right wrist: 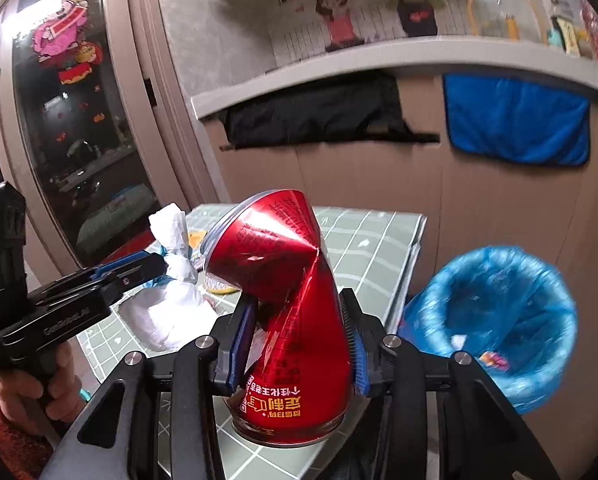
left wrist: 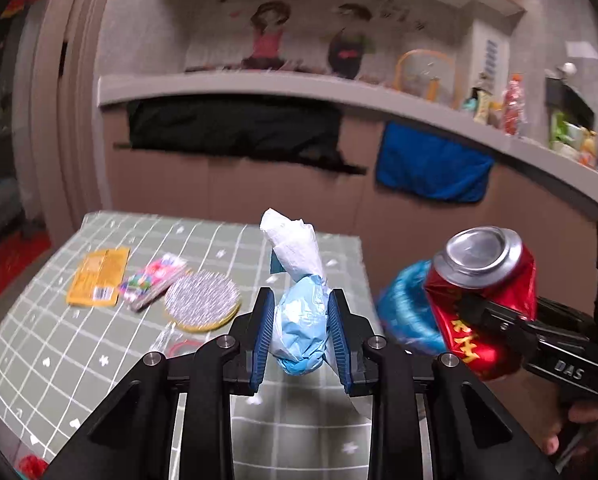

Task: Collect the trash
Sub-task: 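Carry the red can and plastic bag over the blue-lined bin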

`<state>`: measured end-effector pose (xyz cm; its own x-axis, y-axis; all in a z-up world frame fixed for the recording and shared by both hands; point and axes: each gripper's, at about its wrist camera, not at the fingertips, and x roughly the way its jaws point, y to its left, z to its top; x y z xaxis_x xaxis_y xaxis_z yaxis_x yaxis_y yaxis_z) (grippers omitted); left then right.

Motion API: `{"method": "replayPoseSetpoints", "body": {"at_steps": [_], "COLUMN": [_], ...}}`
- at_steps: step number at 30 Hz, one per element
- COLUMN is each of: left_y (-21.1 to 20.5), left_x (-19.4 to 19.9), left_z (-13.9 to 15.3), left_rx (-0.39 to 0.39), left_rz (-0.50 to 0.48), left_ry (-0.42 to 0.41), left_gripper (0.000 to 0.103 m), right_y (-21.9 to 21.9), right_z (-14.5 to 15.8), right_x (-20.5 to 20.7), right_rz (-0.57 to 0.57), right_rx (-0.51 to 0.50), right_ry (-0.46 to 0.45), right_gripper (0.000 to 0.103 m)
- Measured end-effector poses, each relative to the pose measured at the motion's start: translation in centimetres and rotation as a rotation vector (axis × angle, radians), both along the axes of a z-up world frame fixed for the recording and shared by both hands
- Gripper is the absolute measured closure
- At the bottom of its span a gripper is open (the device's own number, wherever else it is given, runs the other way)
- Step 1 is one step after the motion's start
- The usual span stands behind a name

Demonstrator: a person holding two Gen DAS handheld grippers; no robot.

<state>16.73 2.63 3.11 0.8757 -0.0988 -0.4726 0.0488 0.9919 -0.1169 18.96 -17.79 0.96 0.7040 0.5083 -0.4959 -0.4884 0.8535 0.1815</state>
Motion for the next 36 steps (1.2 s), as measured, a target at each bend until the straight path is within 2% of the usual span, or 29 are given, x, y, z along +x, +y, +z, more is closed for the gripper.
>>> {"method": "replayPoseSetpoints", "body": {"at_steps": [5, 14, 24, 29, 36], "left_y": [-3.2, -9.9, -14.7, -15.7, -17.4], "left_x": [-0.6, 1.6, 5.2, 7.5, 11.4], "left_z": [2.2, 3.4, 2.8, 1.6, -1.0], "left_rx": [0.017, 0.061, 0.097, 0.095, 0.088], "left_rz": [-0.047, -0.145, -0.209, -0.222, -0.251], "left_ry": [-0.074, -0.091, -0.082, -0.051, 0.033], "left_gripper": [0.074, 0.074, 0.074, 0.074, 0.074], "right_y": [-3.6, -10.9, -16.0, -17.2, -18.1], "right_z": [2.0, 3.3, 2.1, 1.1, -0.8], "right_x": [-0.7, 0.1, 2.1, 3.9, 6.4], "right_rz": [-0.068, -0.232, -0.338, -0.360, -0.372], "right_rx": [0.012, 0.040, 0.093, 0.090, 0.079], "right_ry": [-0.078, -0.144, -0.124, -0.094, -0.035], "right_gripper": [0.065, 0.065, 0.065, 0.065, 0.065]}}
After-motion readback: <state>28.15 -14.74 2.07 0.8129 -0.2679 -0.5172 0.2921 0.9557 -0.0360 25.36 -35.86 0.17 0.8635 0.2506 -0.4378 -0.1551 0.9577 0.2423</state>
